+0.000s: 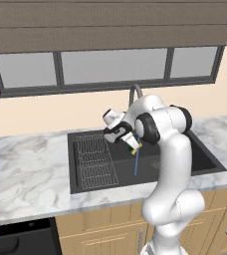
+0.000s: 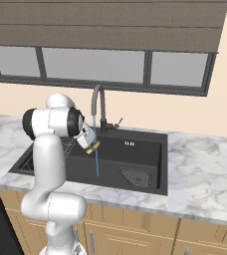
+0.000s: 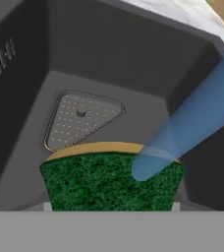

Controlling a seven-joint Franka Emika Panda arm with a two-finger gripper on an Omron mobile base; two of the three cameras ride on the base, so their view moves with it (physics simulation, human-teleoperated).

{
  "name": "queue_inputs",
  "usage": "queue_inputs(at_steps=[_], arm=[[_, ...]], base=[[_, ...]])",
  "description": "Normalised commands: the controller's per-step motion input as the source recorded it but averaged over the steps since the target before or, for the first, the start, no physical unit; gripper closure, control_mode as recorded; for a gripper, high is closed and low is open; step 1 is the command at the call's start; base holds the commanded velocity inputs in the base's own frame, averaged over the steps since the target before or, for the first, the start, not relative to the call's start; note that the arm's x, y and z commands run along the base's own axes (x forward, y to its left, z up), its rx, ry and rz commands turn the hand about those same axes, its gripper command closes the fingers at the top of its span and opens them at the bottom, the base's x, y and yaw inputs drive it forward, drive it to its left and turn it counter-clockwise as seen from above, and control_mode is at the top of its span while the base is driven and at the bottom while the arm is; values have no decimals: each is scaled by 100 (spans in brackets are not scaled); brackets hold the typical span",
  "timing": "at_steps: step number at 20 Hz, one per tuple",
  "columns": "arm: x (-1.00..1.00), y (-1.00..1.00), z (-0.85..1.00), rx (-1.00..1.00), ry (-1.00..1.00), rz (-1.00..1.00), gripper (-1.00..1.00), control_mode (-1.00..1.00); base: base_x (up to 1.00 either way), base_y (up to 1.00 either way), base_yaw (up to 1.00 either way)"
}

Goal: Soak the sponge with water for a few seconds and then drop it inside the sink.

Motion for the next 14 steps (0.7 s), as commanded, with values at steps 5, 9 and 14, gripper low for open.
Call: queue_inputs(at_steps=[5, 9, 14], arm=[[-18, 0, 18, 0, 0, 1, 100, -100], [-39, 0, 30, 0, 0, 3, 100, -100], [-39, 0, 31, 0, 0, 3, 100, -100]], base=[[0, 0, 0], [0, 0, 0], [0, 0, 0]])
